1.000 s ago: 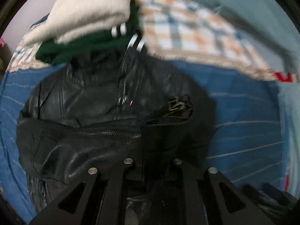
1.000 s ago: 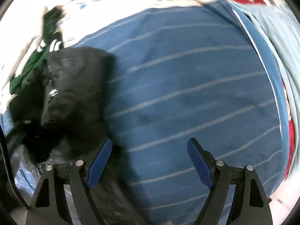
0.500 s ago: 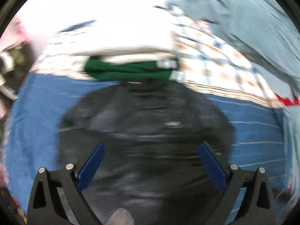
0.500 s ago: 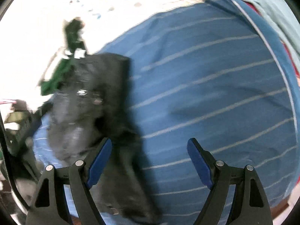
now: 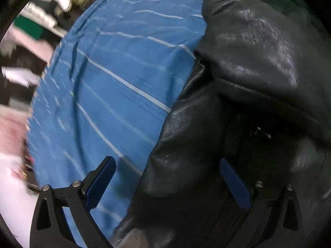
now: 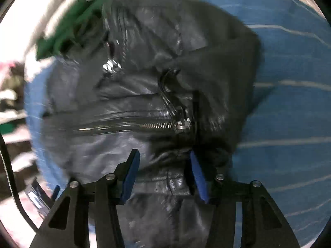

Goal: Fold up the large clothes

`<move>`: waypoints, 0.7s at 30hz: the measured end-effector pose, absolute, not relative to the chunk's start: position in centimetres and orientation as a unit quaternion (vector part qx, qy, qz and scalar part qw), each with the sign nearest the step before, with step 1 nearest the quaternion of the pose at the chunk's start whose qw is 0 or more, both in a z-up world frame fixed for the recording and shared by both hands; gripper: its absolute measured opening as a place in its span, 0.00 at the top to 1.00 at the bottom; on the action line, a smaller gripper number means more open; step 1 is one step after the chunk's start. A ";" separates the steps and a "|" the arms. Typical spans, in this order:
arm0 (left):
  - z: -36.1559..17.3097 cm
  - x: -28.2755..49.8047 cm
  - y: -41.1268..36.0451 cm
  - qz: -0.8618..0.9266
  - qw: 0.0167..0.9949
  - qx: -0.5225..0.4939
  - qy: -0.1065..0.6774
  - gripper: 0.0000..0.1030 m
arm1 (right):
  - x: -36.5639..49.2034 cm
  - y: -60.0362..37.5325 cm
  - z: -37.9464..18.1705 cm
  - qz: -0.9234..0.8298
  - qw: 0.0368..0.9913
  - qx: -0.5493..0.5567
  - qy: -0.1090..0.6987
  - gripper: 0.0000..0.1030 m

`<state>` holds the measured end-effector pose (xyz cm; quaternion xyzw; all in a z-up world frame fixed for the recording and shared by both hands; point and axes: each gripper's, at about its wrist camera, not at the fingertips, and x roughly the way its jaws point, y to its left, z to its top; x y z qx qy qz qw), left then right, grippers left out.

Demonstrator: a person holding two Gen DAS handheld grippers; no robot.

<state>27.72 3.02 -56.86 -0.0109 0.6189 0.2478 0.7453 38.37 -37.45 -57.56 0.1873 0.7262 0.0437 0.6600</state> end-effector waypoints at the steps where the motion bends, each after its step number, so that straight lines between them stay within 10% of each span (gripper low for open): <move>1: -57.0 27.8 3.4 0.253 0.748 -0.031 0.613 0.00 | 38.3 -37.1 -57.2 0.023 0.674 0.159 0.721 0.96; 10: -54.1 27.9 5.5 0.243 0.736 -0.082 0.626 0.00 | 36.5 -37.5 -48.9 -0.056 0.771 0.120 0.623 0.99; 17: -47.5 32.7 4.6 0.244 0.789 -0.047 0.561 0.00 | 37.3 -38.0 -55.4 -0.075 0.684 0.111 0.717 0.99; 21: -50.8 37.4 4.4 0.223 0.782 -0.007 0.582 0.00 | 37.6 -38.4 -53.0 -0.096 0.697 0.146 0.696 0.77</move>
